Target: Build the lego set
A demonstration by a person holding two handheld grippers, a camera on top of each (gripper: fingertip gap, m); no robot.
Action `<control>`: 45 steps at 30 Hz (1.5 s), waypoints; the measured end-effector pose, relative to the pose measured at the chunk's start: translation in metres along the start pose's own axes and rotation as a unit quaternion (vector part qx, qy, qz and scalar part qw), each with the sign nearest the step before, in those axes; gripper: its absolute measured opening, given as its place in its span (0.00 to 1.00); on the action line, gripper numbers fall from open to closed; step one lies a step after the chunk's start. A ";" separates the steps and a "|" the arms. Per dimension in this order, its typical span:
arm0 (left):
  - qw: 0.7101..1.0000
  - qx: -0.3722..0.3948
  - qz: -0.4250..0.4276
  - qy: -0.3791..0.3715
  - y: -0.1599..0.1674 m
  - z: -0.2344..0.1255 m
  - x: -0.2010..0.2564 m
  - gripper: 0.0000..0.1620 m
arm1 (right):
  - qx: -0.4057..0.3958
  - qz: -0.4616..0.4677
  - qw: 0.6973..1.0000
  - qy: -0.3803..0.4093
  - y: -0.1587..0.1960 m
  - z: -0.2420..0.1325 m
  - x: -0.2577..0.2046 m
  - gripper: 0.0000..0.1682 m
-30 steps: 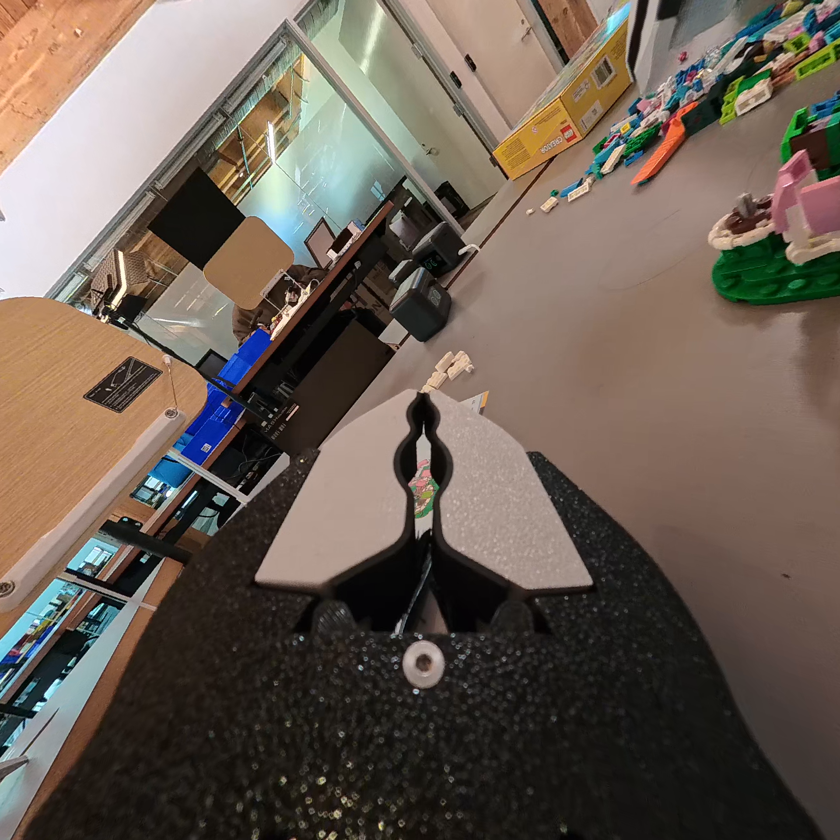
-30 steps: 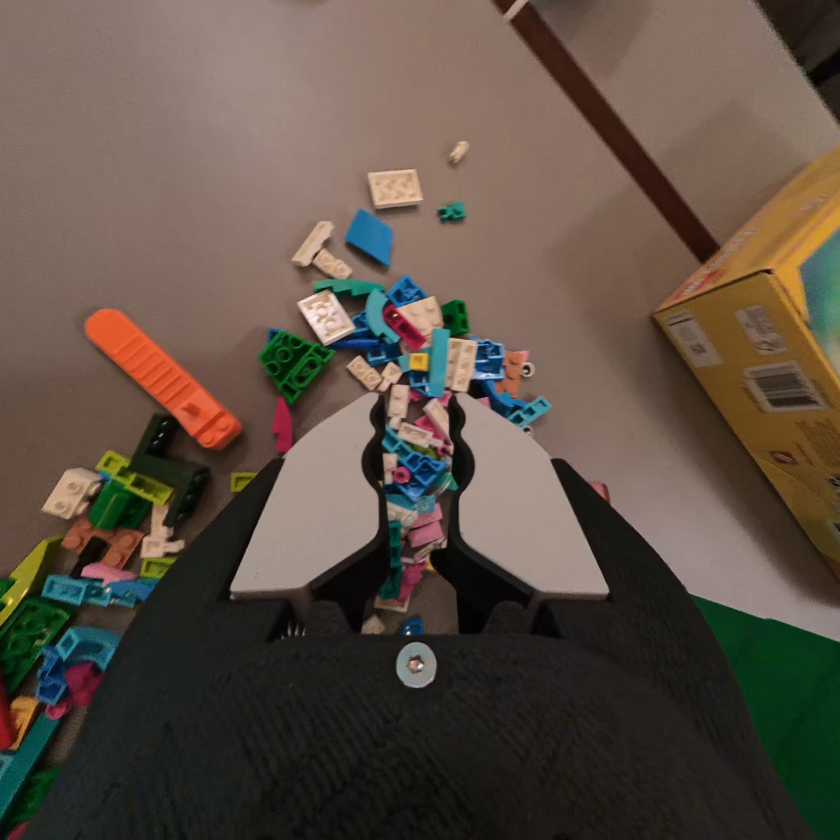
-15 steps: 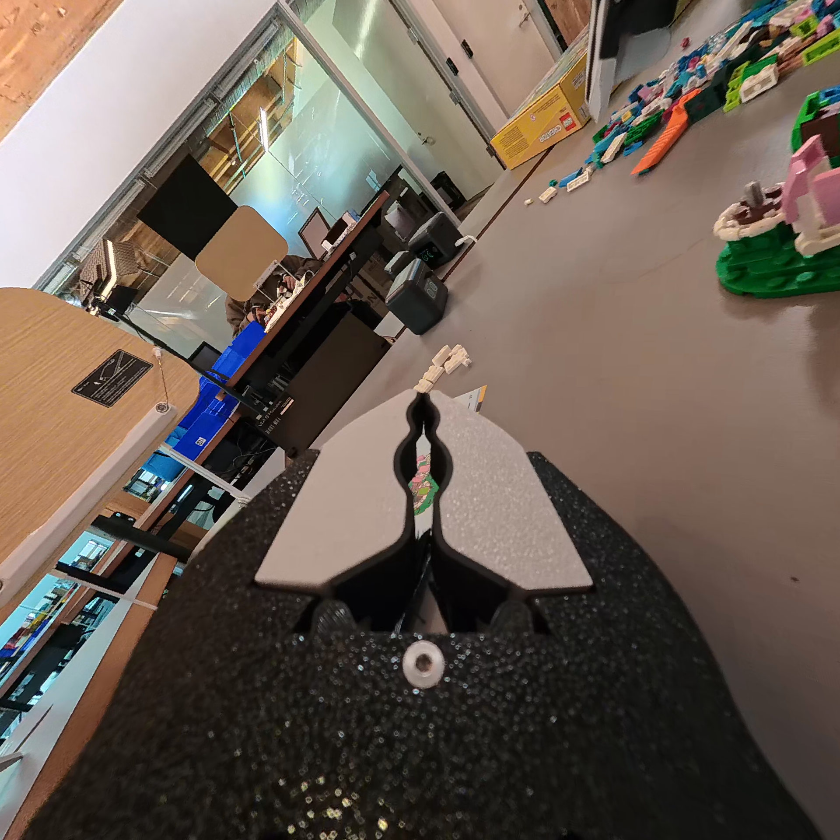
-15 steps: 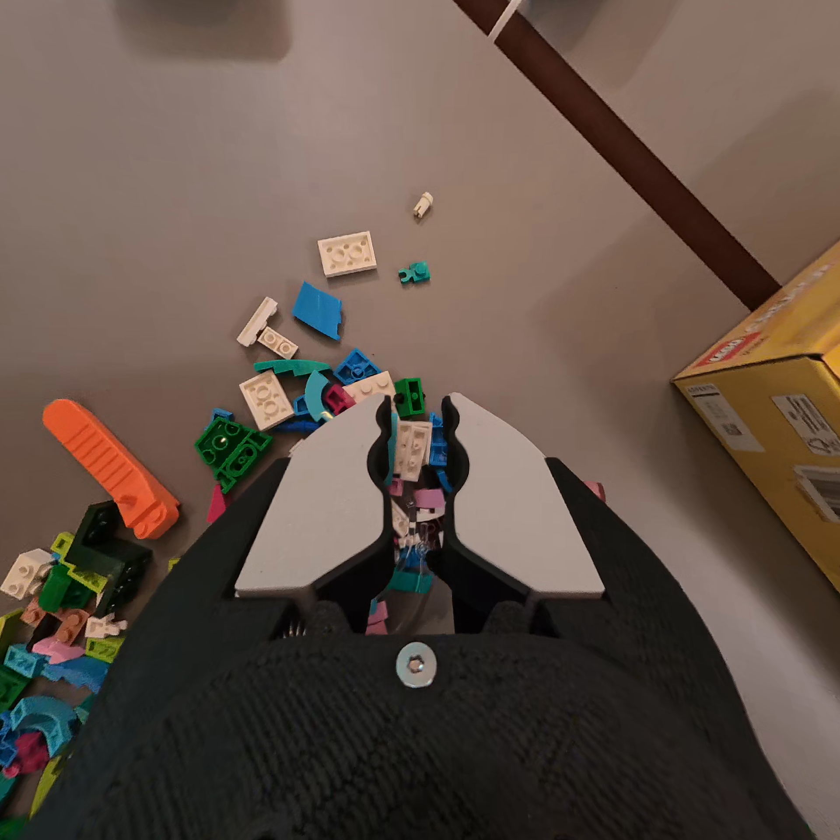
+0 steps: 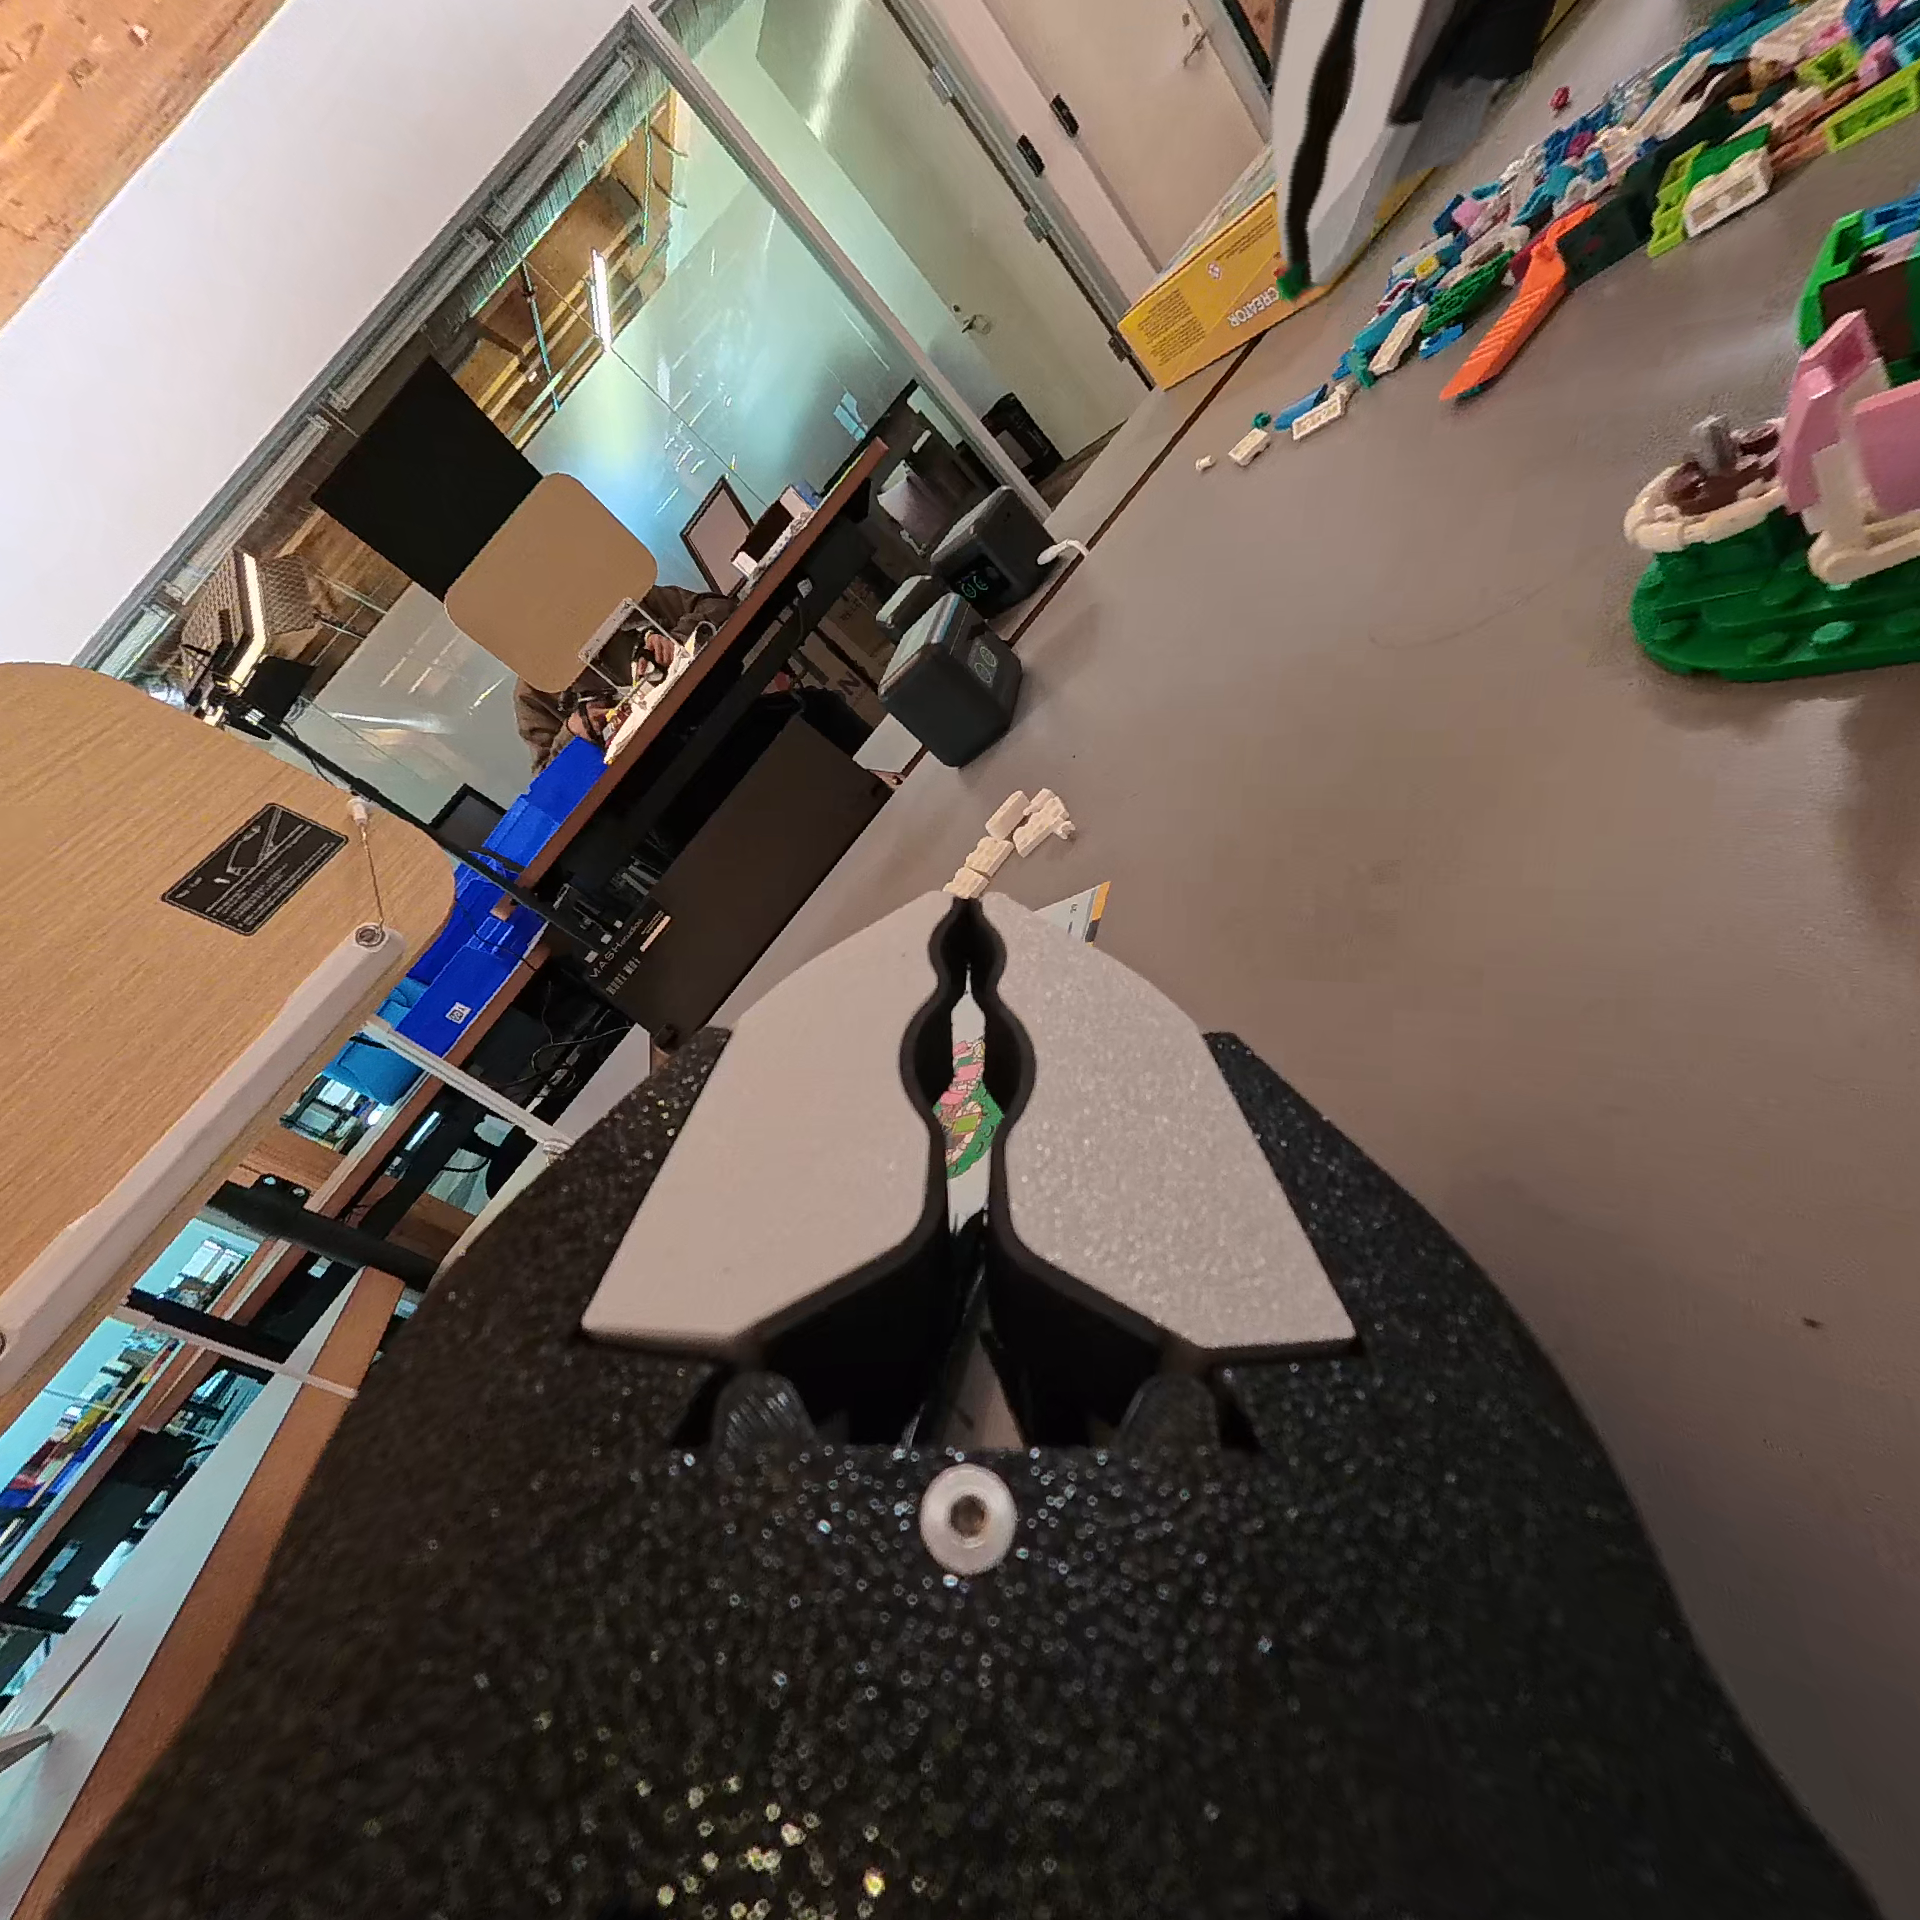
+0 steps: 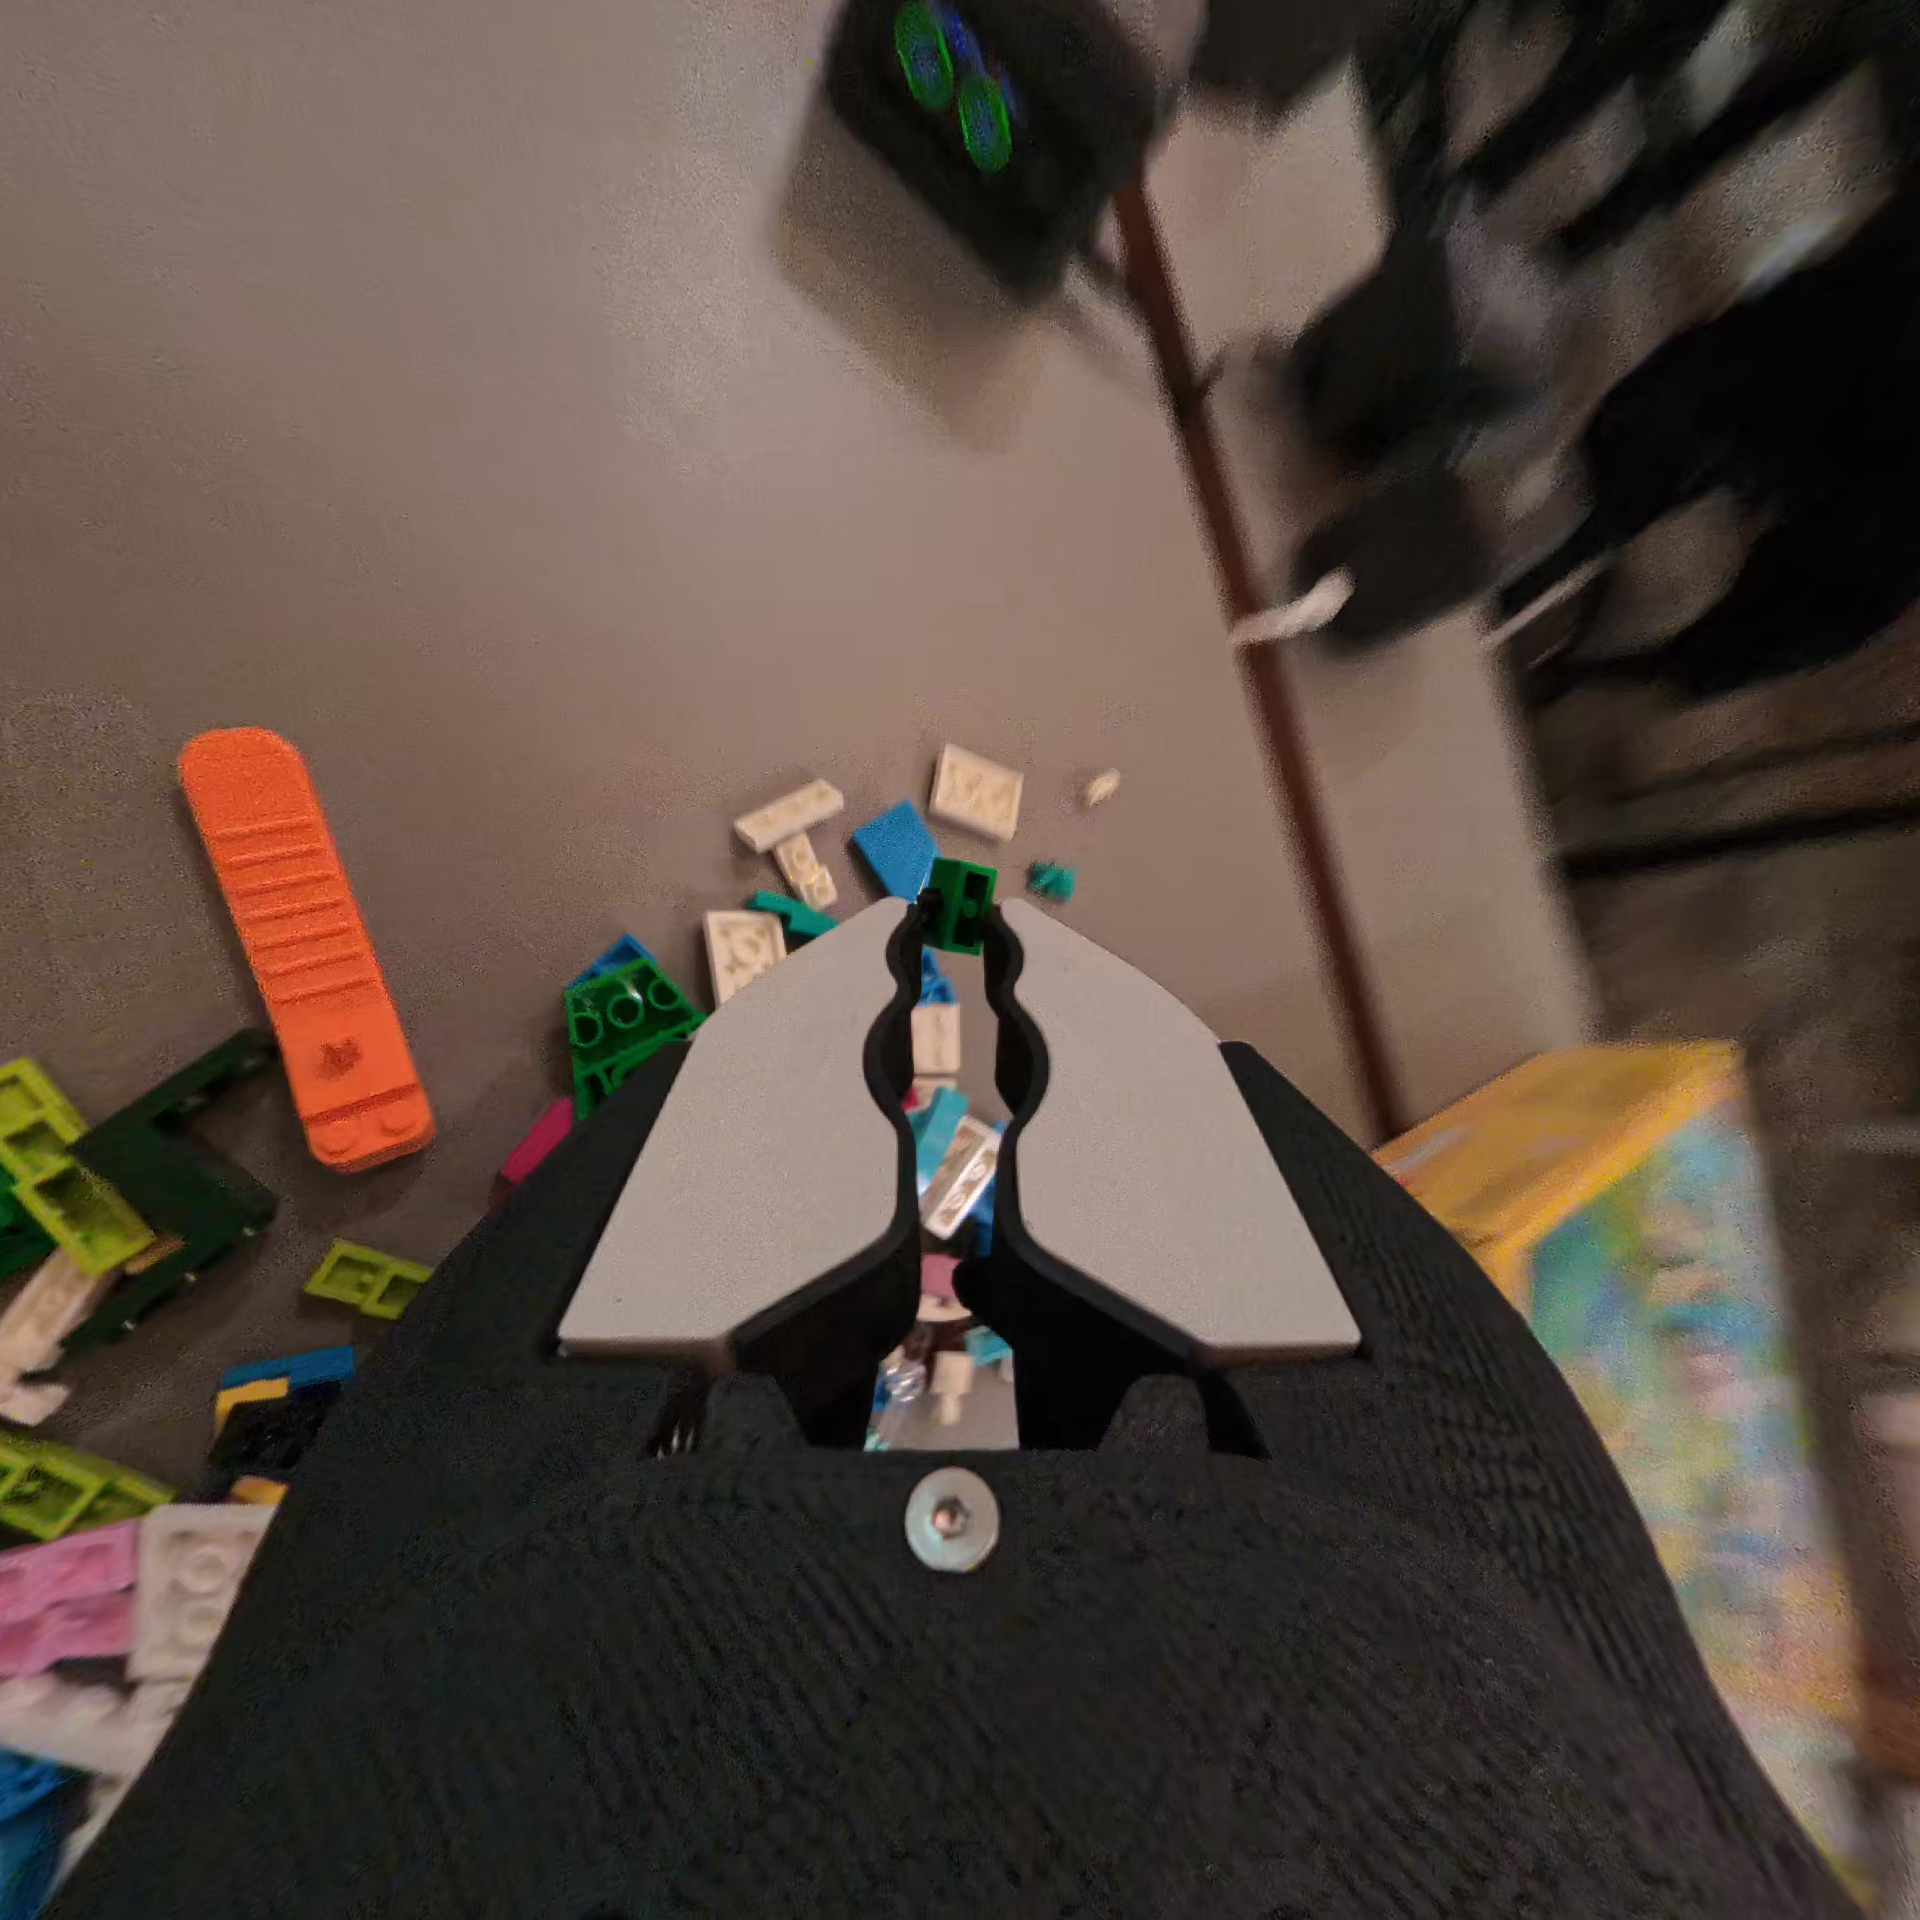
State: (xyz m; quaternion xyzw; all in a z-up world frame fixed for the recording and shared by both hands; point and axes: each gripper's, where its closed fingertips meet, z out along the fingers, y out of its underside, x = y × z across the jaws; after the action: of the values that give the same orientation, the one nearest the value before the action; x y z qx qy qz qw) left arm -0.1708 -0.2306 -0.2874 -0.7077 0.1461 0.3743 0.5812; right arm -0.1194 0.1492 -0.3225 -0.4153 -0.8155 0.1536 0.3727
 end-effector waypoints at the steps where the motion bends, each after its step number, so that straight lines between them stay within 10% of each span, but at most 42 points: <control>1: 1.000 0.000 -0.001 0.000 0.000 0.000 0.000 0.00 | 0.020 -0.061 0.997 0.035 -0.012 -0.009 -0.004 0.06; 11: 0.998 0.052 -0.020 0.017 -0.021 -0.004 0.008 0.00 | 0.136 -0.334 0.912 0.196 -0.120 -0.086 -0.094 0.06; 22: 0.951 0.259 -0.108 0.126 -0.102 -0.049 0.040 0.04 | 0.240 -0.333 0.910 0.056 -0.206 -0.111 -0.243 0.06; 26: 0.953 0.240 -0.085 0.167 -0.100 -0.046 0.060 0.20 | 0.236 -0.332 0.913 0.001 -0.213 -0.110 -0.283 0.06; 45: 0.927 0.227 -0.091 0.285 -0.090 -0.043 0.086 0.04 | 0.231 -0.294 0.926 -0.054 -0.206 -0.102 -0.307 0.06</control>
State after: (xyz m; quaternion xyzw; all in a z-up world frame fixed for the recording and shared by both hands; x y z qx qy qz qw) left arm -0.0393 -0.2261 -0.2815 -0.6442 0.3214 0.0592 0.6916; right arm -0.0450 -0.2252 -0.2857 -0.0499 -0.8618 0.2435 0.4422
